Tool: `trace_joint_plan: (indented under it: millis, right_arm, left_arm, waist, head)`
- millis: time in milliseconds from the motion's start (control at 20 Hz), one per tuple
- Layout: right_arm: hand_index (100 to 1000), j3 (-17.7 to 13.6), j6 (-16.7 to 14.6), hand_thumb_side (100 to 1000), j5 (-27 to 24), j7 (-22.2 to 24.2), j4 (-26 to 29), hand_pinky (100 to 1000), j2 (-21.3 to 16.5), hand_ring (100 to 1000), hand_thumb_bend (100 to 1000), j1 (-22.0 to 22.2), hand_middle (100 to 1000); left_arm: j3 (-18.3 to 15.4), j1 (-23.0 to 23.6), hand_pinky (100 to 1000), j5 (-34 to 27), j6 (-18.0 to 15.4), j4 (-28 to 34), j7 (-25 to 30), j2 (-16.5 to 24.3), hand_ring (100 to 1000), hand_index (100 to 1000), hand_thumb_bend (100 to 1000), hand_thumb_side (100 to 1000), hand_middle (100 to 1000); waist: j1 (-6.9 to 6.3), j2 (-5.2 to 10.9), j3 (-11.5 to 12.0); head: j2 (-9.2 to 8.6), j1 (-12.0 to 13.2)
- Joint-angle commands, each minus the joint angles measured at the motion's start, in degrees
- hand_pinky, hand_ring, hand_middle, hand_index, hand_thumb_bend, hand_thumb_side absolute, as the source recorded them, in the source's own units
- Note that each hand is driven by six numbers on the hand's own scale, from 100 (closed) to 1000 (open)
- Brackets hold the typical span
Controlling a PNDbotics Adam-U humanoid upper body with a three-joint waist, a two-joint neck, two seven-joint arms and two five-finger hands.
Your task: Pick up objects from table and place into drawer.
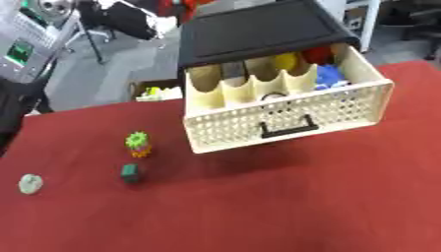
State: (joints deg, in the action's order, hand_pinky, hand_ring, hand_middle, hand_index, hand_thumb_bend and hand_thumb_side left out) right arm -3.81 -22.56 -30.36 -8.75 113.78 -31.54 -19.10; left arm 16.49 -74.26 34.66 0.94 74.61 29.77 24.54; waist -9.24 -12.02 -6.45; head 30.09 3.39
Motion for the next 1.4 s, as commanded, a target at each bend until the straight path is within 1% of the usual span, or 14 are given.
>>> trace_joint_plan:
  millis: [50,600,950,1400]
  right_arm:
    - [816,-0.2,0.4,1000,-0.4,-0.1,0.8,664,-1.7,738,100,-0.8,670]
    - [815,-0.3,1.0,1000,-0.6,-0.4,0.8,663,-1.6,739,100,-1.1,670]
    - [815,-0.4,1.5,1000,-0.6,-0.5,0.8,662,-1.5,738,100,-1.3,669]
    - [814,-0.3,1.9,1000,-0.5,-0.3,0.8,661,-1.2,738,100,-1.5,668]
  left_arm:
    - [0.1,-1.1,449,0.7,0.2,-1.2,-0.4,0.6,413,434,100,249,239]
    - [1.3,0.2,448,0.4,0.0,-4.1,0.1,0.6,415,435,100,251,240]
    - [1.6,0.6,447,-1.3,0.7,-4.6,0.1,0.2,415,433,100,252,241]
    - [1.4,0.0,445,-1.6,1.7,-6.2,-1.3,-1.7,412,430,100,251,240]
  waist:
    - [0.39,1.15,-0.1]
    - [-0.01,1.17,-0.3]
    - [-0.20,1.20,-0.4]
    - [-0.46,0.97,-0.9]
  head:
    - [-0.67,0.0]
    - [-0.24,-0.4]
    - [-0.26,-0.7]
    - [-0.63,-0.2]
